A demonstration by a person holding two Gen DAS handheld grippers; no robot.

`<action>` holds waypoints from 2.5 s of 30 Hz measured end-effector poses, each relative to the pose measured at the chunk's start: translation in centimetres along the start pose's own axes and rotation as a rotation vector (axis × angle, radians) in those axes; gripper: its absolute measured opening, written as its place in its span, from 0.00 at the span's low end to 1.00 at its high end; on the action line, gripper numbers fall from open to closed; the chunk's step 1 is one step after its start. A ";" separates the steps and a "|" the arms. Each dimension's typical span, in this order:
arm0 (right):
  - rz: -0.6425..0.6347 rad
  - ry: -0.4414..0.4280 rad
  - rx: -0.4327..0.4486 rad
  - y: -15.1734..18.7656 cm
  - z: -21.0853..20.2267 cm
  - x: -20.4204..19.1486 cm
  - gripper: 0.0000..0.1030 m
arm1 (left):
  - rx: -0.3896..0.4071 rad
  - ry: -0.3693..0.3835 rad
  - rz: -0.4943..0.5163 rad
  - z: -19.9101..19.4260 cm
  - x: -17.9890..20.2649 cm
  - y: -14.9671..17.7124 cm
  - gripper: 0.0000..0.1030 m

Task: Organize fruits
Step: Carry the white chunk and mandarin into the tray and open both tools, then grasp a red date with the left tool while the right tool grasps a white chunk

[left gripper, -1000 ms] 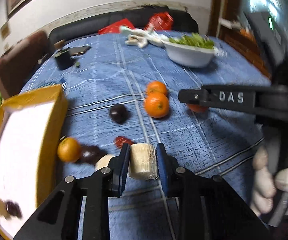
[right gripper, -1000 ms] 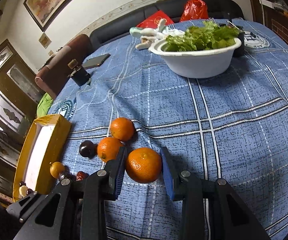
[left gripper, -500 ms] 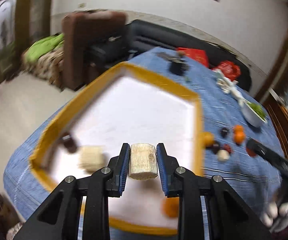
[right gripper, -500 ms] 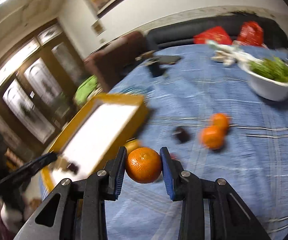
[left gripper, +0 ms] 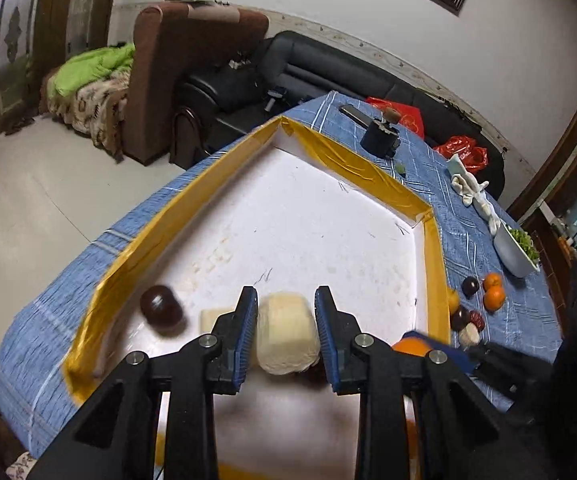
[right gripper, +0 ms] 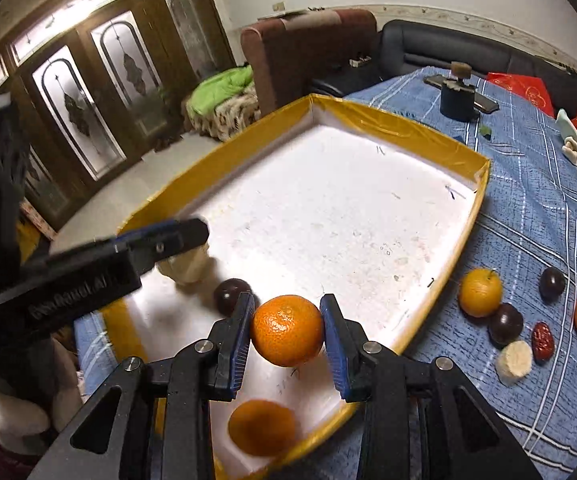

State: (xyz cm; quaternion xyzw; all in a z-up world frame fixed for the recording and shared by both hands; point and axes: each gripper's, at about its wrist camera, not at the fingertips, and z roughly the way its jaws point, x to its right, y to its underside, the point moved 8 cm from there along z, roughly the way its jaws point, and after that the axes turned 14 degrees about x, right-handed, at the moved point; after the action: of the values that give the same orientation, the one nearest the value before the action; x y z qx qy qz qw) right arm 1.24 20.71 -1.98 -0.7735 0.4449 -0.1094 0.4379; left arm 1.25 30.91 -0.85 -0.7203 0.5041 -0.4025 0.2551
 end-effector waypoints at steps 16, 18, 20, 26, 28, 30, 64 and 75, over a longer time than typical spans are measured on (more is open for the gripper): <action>0.002 0.055 0.054 -1.5 -1.0 0.7 0.61 | 0.019 0.035 -0.209 -2.1 -1.9 -1.5 0.69; 0.023 0.067 0.088 -1.8 -2.8 1.7 0.61 | 0.031 0.064 -0.255 -3.7 -1.7 -1.3 0.73; 0.051 0.083 0.116 -2.0 -4.3 3.0 0.61 | 0.046 0.086 -0.268 -4.9 -1.2 -1.1 0.77; 0.137 0.204 0.168 -0.7 -9.6 9.4 0.61 | 0.042 0.147 -0.246 -6.1 2.0 0.2 0.78; 0.149 0.232 0.142 0.7 -10.3 10.9 0.61 | 0.027 0.161 -0.221 -5.9 3.4 0.8 0.78; 0.150 0.251 0.119 1.9 -10.5 11.9 0.61 | 0.013 0.179 -0.202 -5.8 4.6 1.3 0.78; 0.245 0.390 0.126 4.3 -12.0 21.1 0.32 | -0.106 0.227 0.142 -3.5 14.2 6.4 0.78; 0.397 0.358 0.178 5.0 -13.7 24.9 0.32 | -0.100 0.259 0.373 1.7 22.2 6.3 0.67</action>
State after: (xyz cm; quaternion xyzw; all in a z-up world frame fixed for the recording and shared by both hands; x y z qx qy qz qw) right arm 5.08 -7.87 -3.18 -0.5980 0.6466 -0.1949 0.4317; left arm 3.13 7.94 0.54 -0.5689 0.6761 -0.4120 0.2225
